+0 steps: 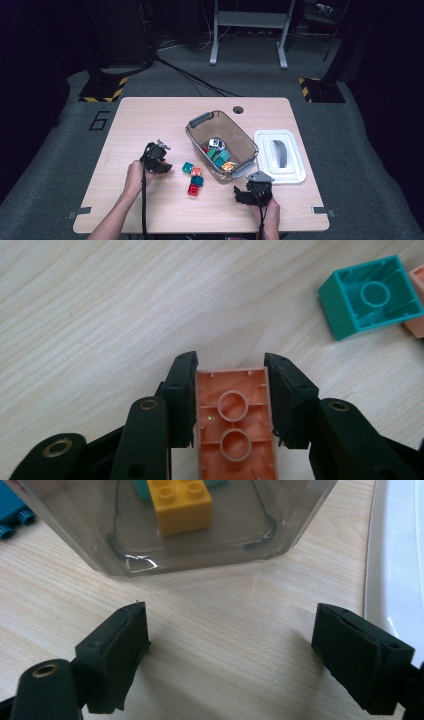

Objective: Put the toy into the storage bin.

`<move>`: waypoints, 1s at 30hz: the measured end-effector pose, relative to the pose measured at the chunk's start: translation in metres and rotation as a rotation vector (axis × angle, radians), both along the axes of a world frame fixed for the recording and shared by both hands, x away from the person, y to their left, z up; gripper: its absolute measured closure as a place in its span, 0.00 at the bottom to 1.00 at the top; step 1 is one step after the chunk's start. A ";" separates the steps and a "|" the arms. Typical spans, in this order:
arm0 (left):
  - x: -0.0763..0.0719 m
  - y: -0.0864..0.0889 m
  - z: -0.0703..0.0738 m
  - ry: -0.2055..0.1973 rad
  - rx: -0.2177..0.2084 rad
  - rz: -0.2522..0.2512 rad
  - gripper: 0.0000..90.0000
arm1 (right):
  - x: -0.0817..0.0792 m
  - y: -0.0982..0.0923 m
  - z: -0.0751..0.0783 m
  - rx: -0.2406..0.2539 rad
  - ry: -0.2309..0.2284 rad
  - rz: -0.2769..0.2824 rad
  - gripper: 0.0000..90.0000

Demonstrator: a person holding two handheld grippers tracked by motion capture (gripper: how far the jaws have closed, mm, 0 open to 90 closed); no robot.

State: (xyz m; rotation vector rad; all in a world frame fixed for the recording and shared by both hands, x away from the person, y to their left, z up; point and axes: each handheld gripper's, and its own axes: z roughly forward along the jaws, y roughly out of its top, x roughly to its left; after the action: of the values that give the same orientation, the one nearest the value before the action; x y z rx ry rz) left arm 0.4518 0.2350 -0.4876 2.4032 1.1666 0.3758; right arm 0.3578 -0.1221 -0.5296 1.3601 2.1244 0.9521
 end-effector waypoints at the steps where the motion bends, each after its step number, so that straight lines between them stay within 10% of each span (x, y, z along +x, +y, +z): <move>1: -0.001 -0.001 0.001 -0.002 -0.012 0.001 0.65 | 0.000 0.000 0.000 0.000 0.000 -0.001 0.16; 30: 0.000 -0.006 0.043 -0.099 -0.053 -0.019 0.66 | 0.000 0.000 0.000 0.001 0.002 0.001 0.16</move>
State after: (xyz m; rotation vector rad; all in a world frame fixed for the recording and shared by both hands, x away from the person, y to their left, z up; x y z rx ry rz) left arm 0.4516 0.2293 -0.4444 2.3206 1.0961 0.4469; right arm 0.3581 -0.1223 -0.5297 1.3615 2.1261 0.9524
